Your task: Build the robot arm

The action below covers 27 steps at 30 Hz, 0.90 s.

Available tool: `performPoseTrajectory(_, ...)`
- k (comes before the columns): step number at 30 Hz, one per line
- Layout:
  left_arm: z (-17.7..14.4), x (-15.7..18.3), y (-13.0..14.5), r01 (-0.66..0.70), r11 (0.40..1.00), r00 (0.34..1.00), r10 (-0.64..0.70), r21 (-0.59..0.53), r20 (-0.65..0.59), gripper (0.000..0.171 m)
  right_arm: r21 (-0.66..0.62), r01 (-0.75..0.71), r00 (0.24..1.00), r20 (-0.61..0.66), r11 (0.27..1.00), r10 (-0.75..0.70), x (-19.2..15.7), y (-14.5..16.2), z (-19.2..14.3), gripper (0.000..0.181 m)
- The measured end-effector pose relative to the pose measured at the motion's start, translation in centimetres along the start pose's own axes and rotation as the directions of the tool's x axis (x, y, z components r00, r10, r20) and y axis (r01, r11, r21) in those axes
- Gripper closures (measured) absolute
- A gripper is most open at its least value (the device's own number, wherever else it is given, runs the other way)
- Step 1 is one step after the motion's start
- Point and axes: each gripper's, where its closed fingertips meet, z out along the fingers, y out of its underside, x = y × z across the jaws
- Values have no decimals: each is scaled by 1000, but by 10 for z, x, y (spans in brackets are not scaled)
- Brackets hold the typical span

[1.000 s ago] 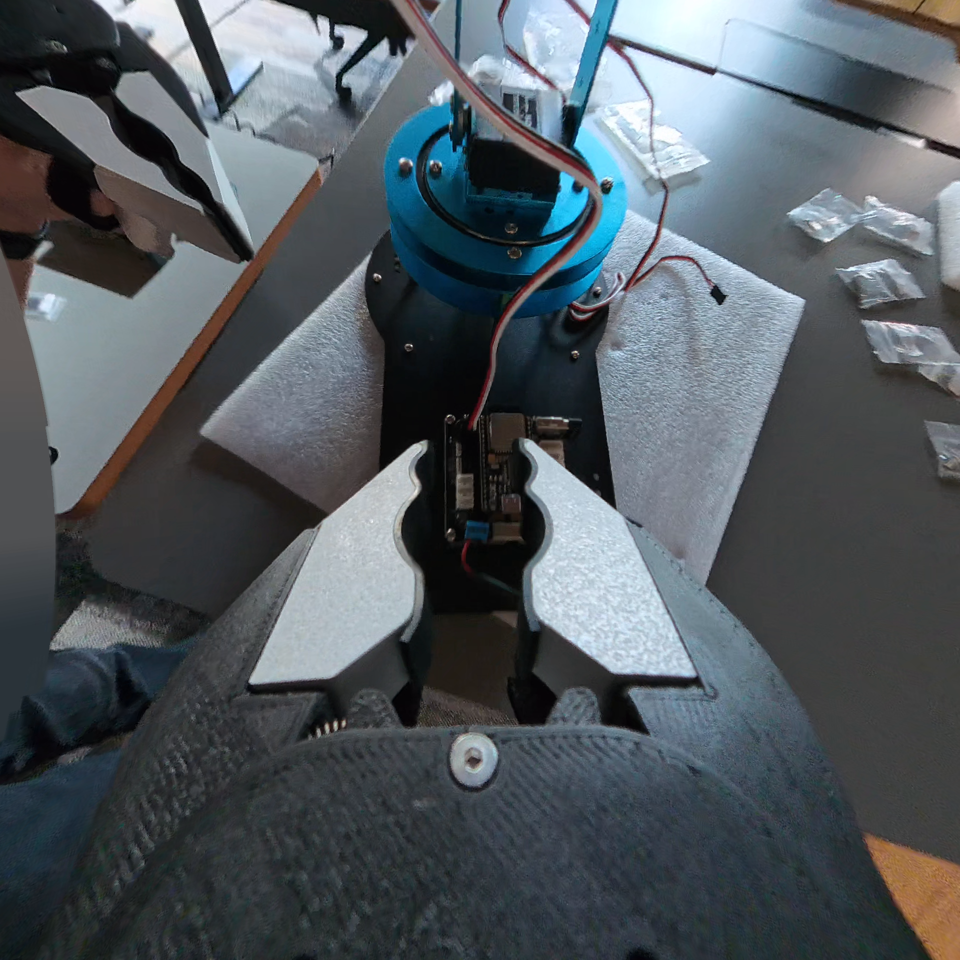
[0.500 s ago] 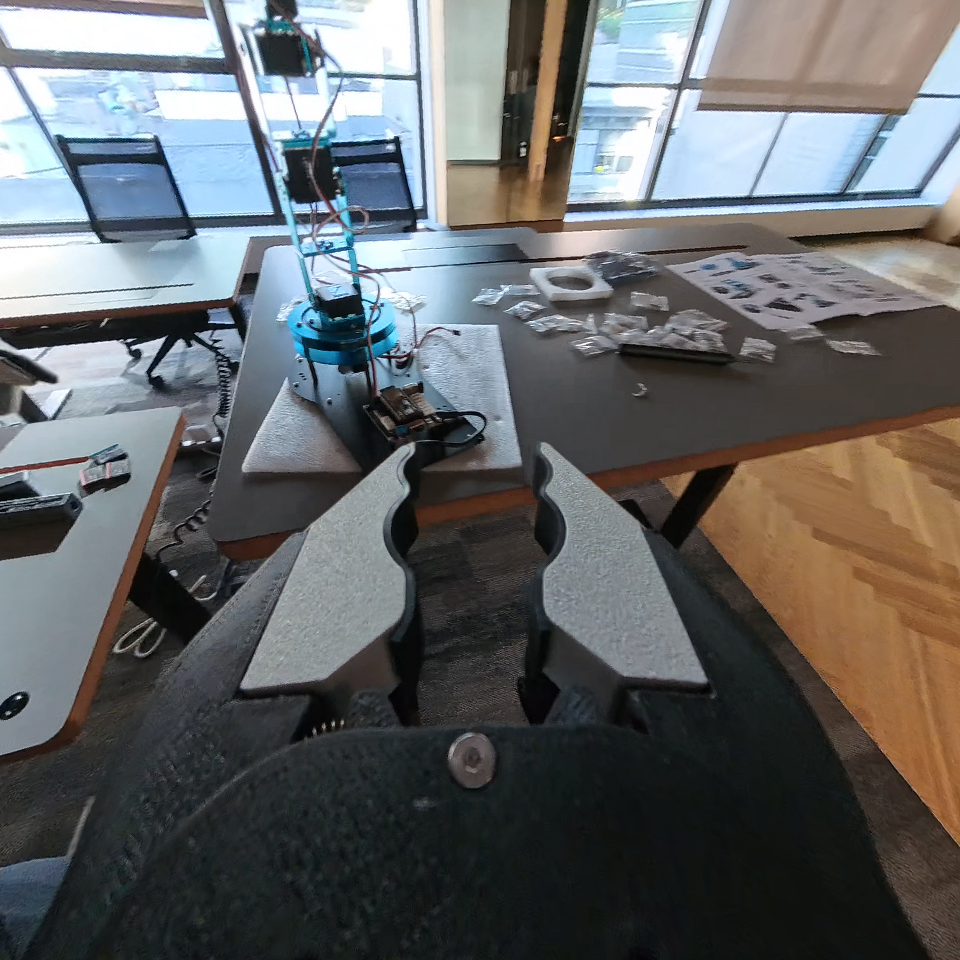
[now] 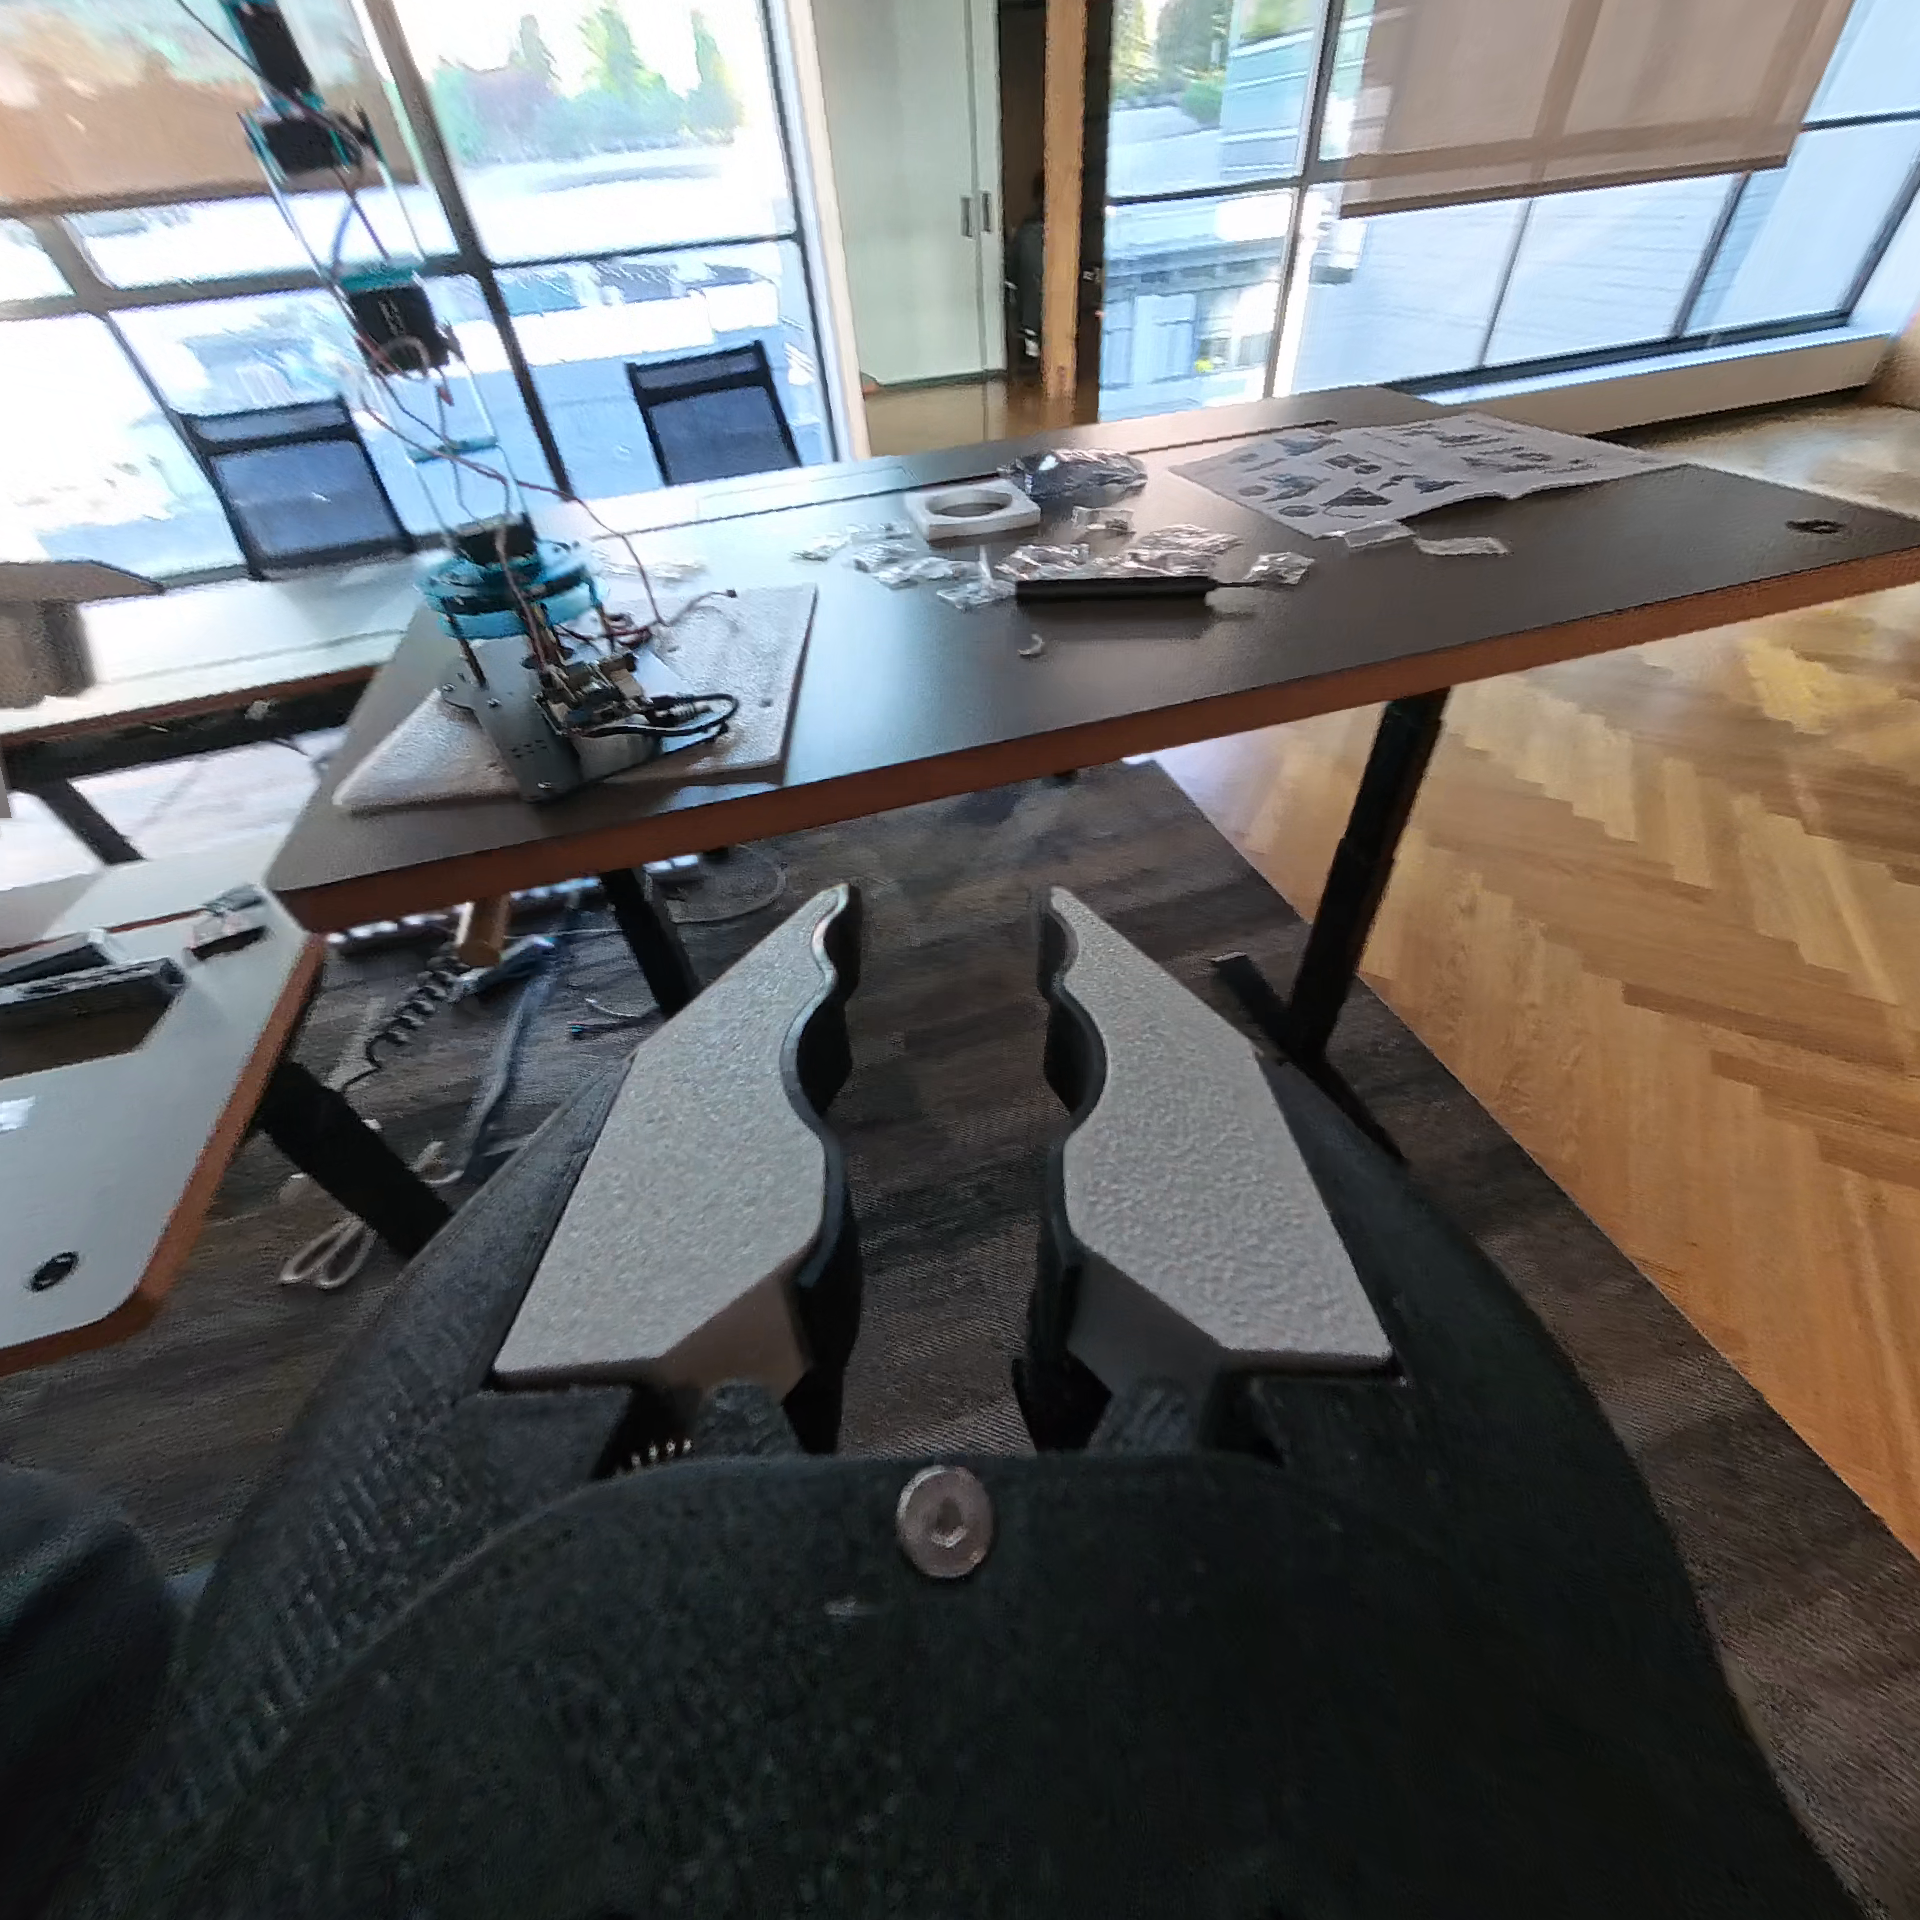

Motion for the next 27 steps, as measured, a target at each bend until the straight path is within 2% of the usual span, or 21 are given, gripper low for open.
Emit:
performPoseTrajectory(4,19,13,15,25,999,996,-22,-30,91,171,-43,-16,979,205,999,25,6,5,23,151)
performPoseTrajectory(8,26,18,33,87,996,988,-81,-38,131,171,-57,23,877,480,998,8,-28,10,75,152)
performPoseTrajectory(11,27,13,45,99,993,983,-87,-62,164,171,-26,-1,745,666,1000,18,-68,7,118,170)
performPoseTrajectory(13,28,8,49,118,991,977,-105,-65,185,155,19,-22,598,801,1000,-2,-102,-5,138,181)
performPoseTrajectory(14,29,5,50,129,990,975,-115,-63,192,155,38,-21,544,839,999,-21,-116,-12,150,181)
performPoseTrajectory(17,27,-2,43,92,996,972,-89,-5,218,171,88,33,410,907,996,-93,-153,-27,189,181)
performPoseTrajectory(22,35,-14,36,50,996,973,-65,72,222,171,162,27,247,955,986,-164,-181,-59,253,174)
performPoseTrajectory(25,50,-28,38,11,999,969,-22,49,245,167,175,99,175,966,980,-191,-187,-60,295,173)
performPoseTrajectory(27,59,-39,34,-18,999,961,10,27,276,170,188,151,114,972,970,-206,-192,-56,318,172)
